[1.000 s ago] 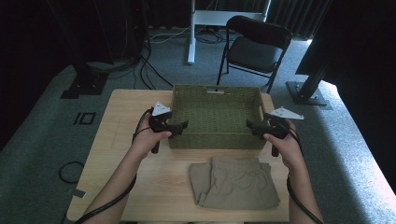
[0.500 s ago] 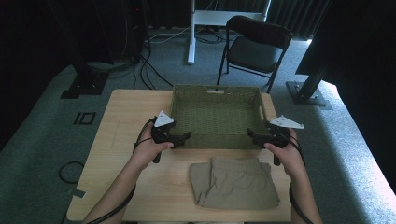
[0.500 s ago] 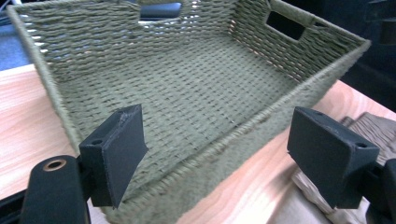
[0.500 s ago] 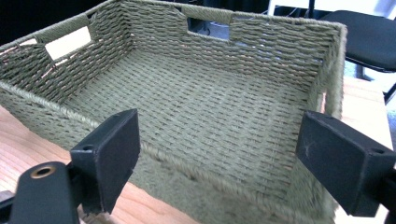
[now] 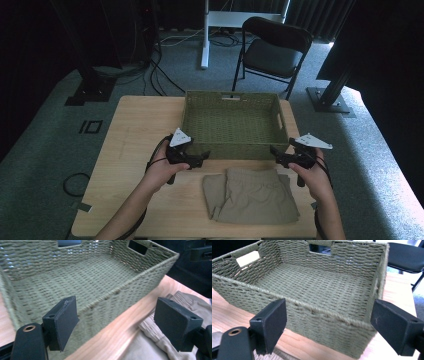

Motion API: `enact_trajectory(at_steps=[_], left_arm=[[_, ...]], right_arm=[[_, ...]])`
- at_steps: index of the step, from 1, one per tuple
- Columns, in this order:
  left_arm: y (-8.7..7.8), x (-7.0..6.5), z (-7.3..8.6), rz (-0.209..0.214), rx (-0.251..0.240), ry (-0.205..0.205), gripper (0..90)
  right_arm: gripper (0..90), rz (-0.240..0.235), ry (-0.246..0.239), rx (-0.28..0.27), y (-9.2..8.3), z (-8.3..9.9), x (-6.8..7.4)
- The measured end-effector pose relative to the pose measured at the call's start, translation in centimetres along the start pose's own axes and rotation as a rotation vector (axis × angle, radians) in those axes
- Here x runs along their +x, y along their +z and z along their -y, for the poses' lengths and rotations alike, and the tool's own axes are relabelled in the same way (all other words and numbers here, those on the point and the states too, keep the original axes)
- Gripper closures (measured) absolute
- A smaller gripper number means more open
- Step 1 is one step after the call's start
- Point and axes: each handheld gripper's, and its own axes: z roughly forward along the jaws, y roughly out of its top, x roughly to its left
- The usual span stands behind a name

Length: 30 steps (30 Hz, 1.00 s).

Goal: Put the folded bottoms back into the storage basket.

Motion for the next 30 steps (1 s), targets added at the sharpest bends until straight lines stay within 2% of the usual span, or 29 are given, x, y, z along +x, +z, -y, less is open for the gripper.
enact_trajectory(at_steps=[13,15,22,30], left_arm=[[0.7,-2.9,2.3,0.073,0.028,0.009,20.3],[0.9,-3.3,2.6,0.087,0.033,-0.005,20.3],[1.6,-4.4,3.6,0.091,0.074,-0.003,20.2],[2.9,-6.4,5.5,0.123,0.146,-0.011,20.3]], right_arm=[[13.3,-0.005,0.010,0.015,-1.2,2.3,0.1],[13.3,-0.005,0.004,0.019,-1.2,2.7,0.2],[13.3,-0.008,0.012,0.042,-1.0,4.0,0.2],[13.3,-0.011,0.028,0.094,-0.8,6.5,0.3]])
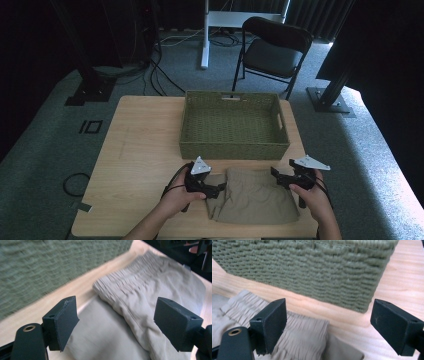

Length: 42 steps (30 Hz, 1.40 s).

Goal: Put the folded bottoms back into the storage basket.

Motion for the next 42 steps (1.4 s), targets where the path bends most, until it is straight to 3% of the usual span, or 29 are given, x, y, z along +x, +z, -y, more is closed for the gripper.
enact_trajectory(at_steps=[10,15,20,28,37,42], left_arm=[[1.1,-1.3,1.6,-0.013,0.053,-0.008,20.3],[1.3,-2.1,2.6,-0.005,0.051,-0.010,20.2],[1.7,-2.0,3.6,-0.055,0.067,-0.020,20.3],[2.3,-1.7,5.0,-0.111,0.098,-0.021,20.2],[2.9,-1.7,5.0,-0.112,0.113,-0.016,16.5],[3.4,-1.8,4.7,-0.103,0.111,0.003,15.7]], right_arm=[[13.3,-0.003,0.019,0.059,-0.4,2.8,0.5],[13.3,0.014,0.018,0.078,-1.0,4.0,0.6],[13.3,0.013,0.009,0.109,-1.0,5.1,0.8],[13.3,0.004,0.035,0.132,-1.1,6.3,1.0],[13.1,0.025,0.046,0.158,-0.8,7.2,1.1],[13.2,0.041,0.004,0.162,-0.7,7.3,1.5]])
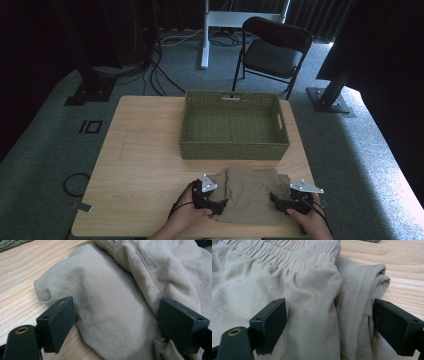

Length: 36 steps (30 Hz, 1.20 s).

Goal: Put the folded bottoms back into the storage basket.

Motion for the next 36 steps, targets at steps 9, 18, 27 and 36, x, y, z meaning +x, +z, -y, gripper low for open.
enact_trajectory(at_steps=[9,18,27,36], left_arm=[[1.0,-0.6,-0.6,0.020,-0.015,0.021,15.7],[2.3,-1.1,-1.5,0.032,-0.027,0.046,15.2],[3.1,-1.4,-2.4,0.070,-0.045,0.089,56.5],[2.4,-0.9,-2.9,0.112,-0.050,0.075,79.2]], right_arm=[[17.1,-0.002,-0.031,0.004,0.0,0.0,0.3],[33.1,-0.022,-0.046,-0.009,0.0,0.0,0.6],[74.6,-0.081,-0.056,0.035,-0.3,-0.7,1.9],[79.7,-0.094,-0.003,0.041,-1.0,-1.3,1.8]])
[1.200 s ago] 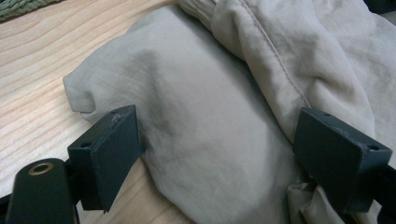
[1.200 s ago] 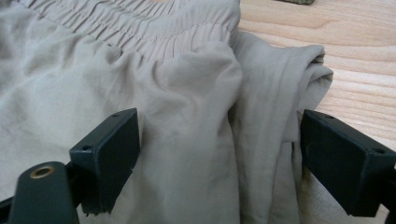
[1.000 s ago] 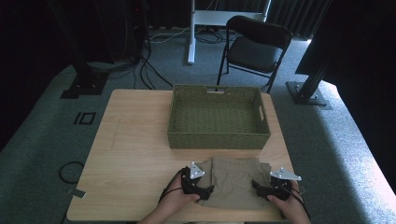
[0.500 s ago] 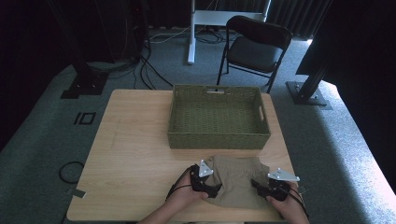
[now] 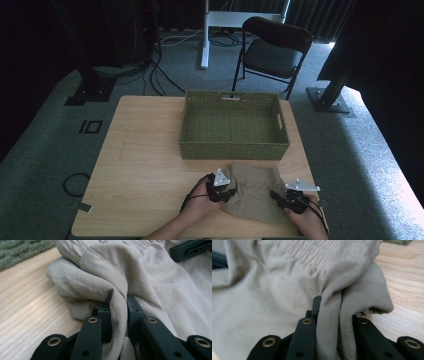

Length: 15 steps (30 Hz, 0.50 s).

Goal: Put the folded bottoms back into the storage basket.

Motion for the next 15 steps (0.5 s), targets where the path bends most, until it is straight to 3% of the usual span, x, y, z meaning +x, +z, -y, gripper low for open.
enact_trajectory(at_steps=[5,9,13,15], left_arm=[[-1.6,0.2,-1.0,0.018,-0.032,-0.024,79.3],[-3.1,0.4,-1.8,0.013,-0.035,0.004,79.1],[-4.4,0.9,-2.6,0.023,-0.061,-0.019,79.2],[-5.1,1.1,-3.1,0.018,-0.069,-0.005,79.1]], right_arm=[[79.8,-0.037,0.014,-0.038,-1.4,-1.1,0.4],[79.9,-0.072,0.009,-0.078,-2.5,-2.4,1.0],[79.9,-0.090,-0.012,-0.115,-3.6,-3.8,1.5],[79.9,-0.099,-0.014,-0.133,-4.0,-4.4,1.7]])
